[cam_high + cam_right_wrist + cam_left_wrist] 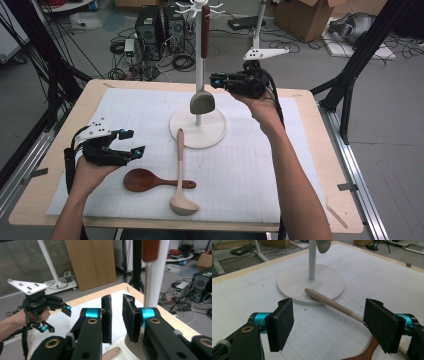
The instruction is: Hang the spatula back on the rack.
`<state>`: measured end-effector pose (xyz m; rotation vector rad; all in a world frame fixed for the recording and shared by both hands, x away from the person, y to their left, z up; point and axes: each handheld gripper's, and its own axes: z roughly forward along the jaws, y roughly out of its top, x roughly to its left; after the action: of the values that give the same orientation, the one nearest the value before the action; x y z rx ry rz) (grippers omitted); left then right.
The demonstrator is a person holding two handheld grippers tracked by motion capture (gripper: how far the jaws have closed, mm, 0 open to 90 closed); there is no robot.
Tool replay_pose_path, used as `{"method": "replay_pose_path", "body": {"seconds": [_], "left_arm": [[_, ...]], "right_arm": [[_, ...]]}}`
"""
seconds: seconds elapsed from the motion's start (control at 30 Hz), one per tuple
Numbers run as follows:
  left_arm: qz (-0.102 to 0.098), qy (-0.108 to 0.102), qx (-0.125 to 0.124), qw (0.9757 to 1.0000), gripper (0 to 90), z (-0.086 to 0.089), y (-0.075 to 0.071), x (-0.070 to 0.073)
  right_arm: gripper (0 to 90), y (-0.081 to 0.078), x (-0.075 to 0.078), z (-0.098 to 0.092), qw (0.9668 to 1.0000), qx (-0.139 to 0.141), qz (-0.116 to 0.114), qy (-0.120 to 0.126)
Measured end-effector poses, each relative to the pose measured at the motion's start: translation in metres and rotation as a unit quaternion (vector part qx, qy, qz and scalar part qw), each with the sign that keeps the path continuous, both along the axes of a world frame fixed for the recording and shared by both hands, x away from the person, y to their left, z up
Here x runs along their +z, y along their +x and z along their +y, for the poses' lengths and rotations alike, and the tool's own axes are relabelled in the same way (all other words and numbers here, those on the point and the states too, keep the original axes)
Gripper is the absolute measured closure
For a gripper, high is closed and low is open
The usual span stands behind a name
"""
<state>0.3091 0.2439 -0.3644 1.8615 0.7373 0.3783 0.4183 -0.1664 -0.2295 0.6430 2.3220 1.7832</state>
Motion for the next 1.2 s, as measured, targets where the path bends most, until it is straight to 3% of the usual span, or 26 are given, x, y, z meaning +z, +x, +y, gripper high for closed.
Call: {"method": "replay_pose_path", "body": {"seconds": [0.2, 0.53, 0.9, 1.2], "left_arm": [[0.001, 0.001, 0.009, 1.0000, 22.5, 0.004, 0.000, -0.002], [0.003, 0.000, 0.012, 0.9999, 21.1, 0.007, 0.000, -0.005], [0.000, -0.001, 0.015, 0.9999, 21.0, 0.011, 0.000, -0.004], [0.000, -0.002, 0.015, 0.9999, 20.9, 0.010, 0.000, -0.003]], "right_arm": [[89.2, -0.002, 0.001, -0.001, 0.9999, 0.012, 0.003, -0.004], [89.6, -0.001, 0.015, -0.010, 0.9998, 0.016, 0.006, 0.009], [89.6, 0.009, 0.047, -0.012, 0.9999, 0.009, -0.004, 0.005], [89.6, 0.019, 0.082, -0.009, 0.9998, 0.001, -0.018, 0.000]]}}
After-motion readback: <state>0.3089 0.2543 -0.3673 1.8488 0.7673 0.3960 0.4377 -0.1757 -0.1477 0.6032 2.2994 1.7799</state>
